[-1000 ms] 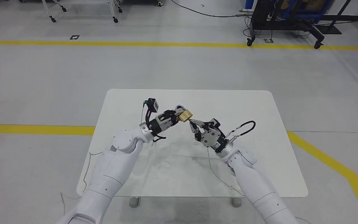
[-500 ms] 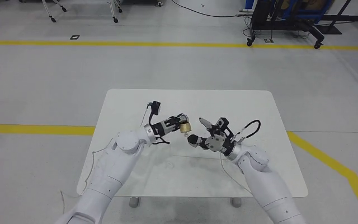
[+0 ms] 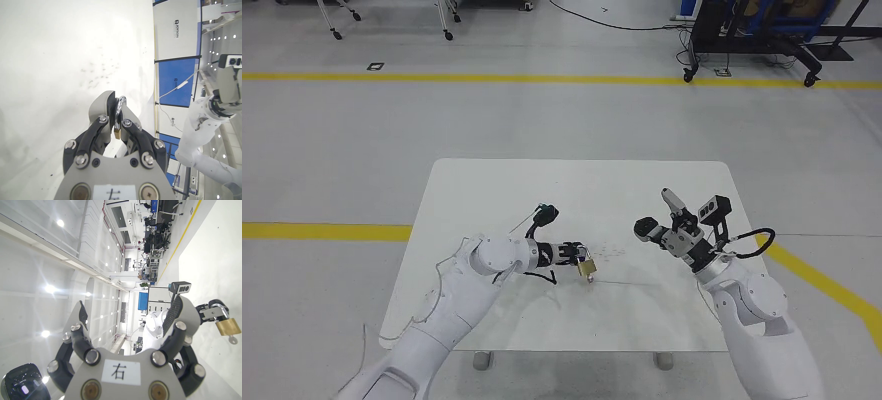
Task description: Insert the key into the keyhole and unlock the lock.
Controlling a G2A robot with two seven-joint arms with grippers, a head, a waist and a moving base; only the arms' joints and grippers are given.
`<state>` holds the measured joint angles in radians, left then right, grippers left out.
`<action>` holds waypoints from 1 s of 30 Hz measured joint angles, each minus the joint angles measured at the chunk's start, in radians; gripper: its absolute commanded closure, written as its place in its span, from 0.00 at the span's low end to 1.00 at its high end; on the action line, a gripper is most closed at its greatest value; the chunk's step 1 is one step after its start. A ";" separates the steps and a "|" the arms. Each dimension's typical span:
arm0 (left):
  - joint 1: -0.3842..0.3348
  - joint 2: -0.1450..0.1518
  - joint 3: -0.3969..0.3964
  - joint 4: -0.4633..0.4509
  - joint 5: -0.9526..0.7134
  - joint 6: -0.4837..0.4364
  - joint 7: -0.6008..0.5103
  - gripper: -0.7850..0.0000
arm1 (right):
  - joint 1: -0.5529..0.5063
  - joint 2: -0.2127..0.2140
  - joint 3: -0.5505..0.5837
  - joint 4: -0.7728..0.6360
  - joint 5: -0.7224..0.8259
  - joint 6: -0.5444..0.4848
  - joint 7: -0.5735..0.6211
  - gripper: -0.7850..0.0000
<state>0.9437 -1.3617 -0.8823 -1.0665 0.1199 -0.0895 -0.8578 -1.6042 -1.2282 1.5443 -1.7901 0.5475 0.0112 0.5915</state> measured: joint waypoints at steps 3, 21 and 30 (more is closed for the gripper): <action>-0.005 -0.001 -0.003 0.011 -0.009 0.004 0.012 0.51 | 0.000 0.000 0.000 0.000 0.000 0.000 0.000 0.00; 0.044 0.014 -0.145 -0.047 -0.193 -0.138 0.144 0.00 | 0.002 0.000 0.004 -0.002 0.002 -0.010 -0.011 0.00; 0.115 0.054 -0.209 -0.239 0.229 -0.382 0.412 0.00 | 0.038 -0.001 0.147 -0.056 0.083 -0.229 -0.120 0.00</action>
<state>1.0582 -1.3074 -1.0912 -1.3060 0.3488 -0.4719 -0.4455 -1.5666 -1.2291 1.6909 -1.8458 0.6301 -0.2174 0.4714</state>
